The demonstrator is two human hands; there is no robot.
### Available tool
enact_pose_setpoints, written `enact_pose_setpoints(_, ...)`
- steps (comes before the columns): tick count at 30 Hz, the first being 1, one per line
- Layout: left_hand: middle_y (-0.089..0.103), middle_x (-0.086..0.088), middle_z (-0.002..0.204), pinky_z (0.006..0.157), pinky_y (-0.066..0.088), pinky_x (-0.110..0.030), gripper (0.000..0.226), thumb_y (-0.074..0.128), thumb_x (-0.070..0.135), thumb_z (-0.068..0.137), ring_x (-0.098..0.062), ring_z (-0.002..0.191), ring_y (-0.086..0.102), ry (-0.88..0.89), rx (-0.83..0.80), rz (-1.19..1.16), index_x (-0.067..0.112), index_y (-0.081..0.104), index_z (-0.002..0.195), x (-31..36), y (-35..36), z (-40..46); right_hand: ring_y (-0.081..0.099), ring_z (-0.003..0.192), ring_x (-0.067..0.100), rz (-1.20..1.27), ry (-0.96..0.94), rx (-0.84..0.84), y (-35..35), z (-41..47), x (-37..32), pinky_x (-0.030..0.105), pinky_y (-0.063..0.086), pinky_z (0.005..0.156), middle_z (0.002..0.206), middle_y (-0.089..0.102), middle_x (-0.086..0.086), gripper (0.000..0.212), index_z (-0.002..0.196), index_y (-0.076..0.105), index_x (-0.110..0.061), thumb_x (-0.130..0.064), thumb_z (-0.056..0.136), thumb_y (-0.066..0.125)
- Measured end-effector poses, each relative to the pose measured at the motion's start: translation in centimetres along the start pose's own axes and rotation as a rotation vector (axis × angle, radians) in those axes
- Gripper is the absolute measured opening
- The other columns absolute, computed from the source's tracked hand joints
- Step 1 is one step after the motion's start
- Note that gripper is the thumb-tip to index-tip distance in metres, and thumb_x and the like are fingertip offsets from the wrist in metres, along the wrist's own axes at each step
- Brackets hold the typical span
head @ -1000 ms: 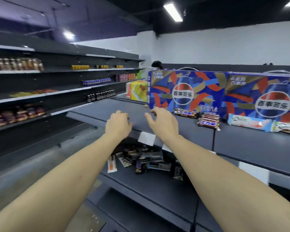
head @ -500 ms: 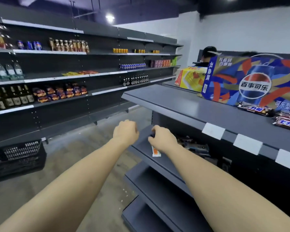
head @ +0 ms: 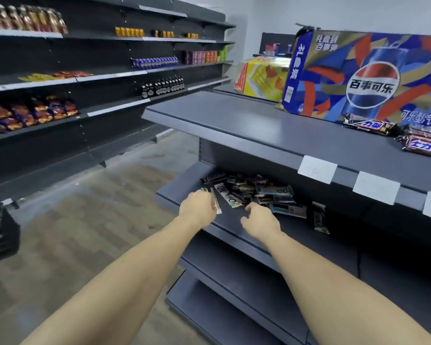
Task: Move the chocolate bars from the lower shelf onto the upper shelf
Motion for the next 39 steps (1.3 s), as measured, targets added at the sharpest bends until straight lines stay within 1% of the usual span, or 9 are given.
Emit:
enact_pose_setpoints(6,0.061,-0.008,0.115,0.083,0.051,-0.038,0.023,0.051,0.023,0.092,-0.03,0.107,0.055,0.018,-0.099,0.031,0.017,0.065,0.109,1.0,4.0,4.6,0.06,0.106,0.029,0.027,0.111,-0.004,1.6,5.4,2.8,0.031,0.048,0.075,0.122,0.061,0.008,0.039,0.13,0.05,-0.015,-0.025,0.092,0.052)
enact_pose_setpoints(12,0.051,-0.008,0.127,0.089,0.049,-0.04,0.033,0.05,0.027,0.093,-0.03,0.116,0.047,-0.008,-0.175,0.041,0.018,0.06,0.123,0.3,7.7,7.6,0.053,0.118,0.033,-0.007,0.168,-0.004,4.5,9.2,4.0,0.034,0.046,0.08,0.131,0.053,0.014,0.044,0.133,0.047,-0.011,-0.026,0.092,0.052)
enact_pose_setpoints(18,0.044,-0.009,0.131,0.089,0.046,-0.04,0.038,0.052,0.034,0.094,-0.031,0.118,0.043,-0.073,-0.174,0.033,0.024,0.052,0.131,-0.5,9.6,10.7,0.028,0.138,0.033,-0.138,0.242,0.021,6.0,10.8,3.8,0.039,0.04,0.102,0.15,0.033,0.014,0.061,0.146,0.032,-0.009,-0.039,0.096,0.051)
enact_pose_setpoints(20,0.041,-0.01,0.132,0.091,0.044,-0.04,0.042,0.052,0.042,0.093,-0.032,0.117,0.043,-0.092,-0.191,0.053,0.026,0.05,0.131,-0.7,10.3,11.5,0.028,0.138,0.031,-0.19,0.258,0.048,6.8,10.7,3.6,0.038,0.036,0.105,0.149,0.035,0.012,0.067,0.147,0.027,-0.009,-0.045,0.096,0.051)
enact_pose_setpoints(24,0.037,-0.013,0.134,0.094,0.041,-0.039,0.051,0.054,0.053,0.09,-0.032,0.117,0.041,-0.069,-0.179,0.148,0.02,0.049,0.13,-1.0,11.8,12.2,0.04,0.129,0.029,-0.237,0.263,0.185,8.2,10.1,3.3,0.036,0.039,0.101,0.138,0.046,0.012,0.061,0.142,0.034,-0.008,-0.046,0.097,0.051)
enact_pose_setpoints(27,0.037,-0.013,0.13,0.088,0.042,-0.036,0.043,0.056,0.045,0.092,-0.031,0.112,0.041,-0.018,-0.089,0.124,0.015,0.053,0.123,-1.1,12.3,12.6,0.046,0.12,0.028,-0.14,0.294,0.255,8.6,9.6,3.1,0.035,0.042,0.097,0.131,0.051,0.013,0.049,0.134,0.041,-0.006,-0.035,0.096,0.054)
enact_pose_setpoints(31,0.038,-0.013,0.13,0.081,0.047,-0.034,0.026,0.062,0.019,0.089,-0.032,0.111,0.039,-0.028,-0.096,-0.045,0.015,0.059,0.114,-0.9,12.4,12.9,0.05,0.114,0.03,0.009,0.358,0.312,8.6,8.2,2.9,0.038,0.042,0.095,0.124,0.055,0.013,0.039,0.126,0.048,-0.007,-0.019,0.09,0.06)
enact_pose_setpoints(35,0.04,-0.012,0.128,0.074,0.048,-0.037,0.041,0.061,0.012,0.086,-0.034,0.107,0.049,-0.024,-0.096,-0.214,0.014,0.05,0.125,-0.9,11.6,13.1,0.049,0.113,0.032,0.006,0.45,0.303,7.7,7.0,4.1,0.037,0.042,0.096,0.124,0.054,0.014,0.049,0.132,0.051,-0.011,-0.018,0.085,0.061)
enact_pose_setpoints(39,0.039,-0.013,0.131,0.062,0.044,-0.035,0.058,0.056,0.005,0.087,-0.034,0.089,0.062,-0.002,-0.131,-0.327,0.014,0.035,0.14,-1.5,10.6,12.9,0.048,0.111,0.032,-0.099,0.552,0.308,7.2,5.5,5.4,0.038,0.045,0.093,0.122,0.053,0.012,0.045,0.127,0.058,-0.017,-0.021,0.082,0.065)
Point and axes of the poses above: each hand's wrist, its own z-axis towards the middle knuckle, its own y-axis out of the palm, x = y × z, the point moved 2 cm from there along z, towards the middle knuckle
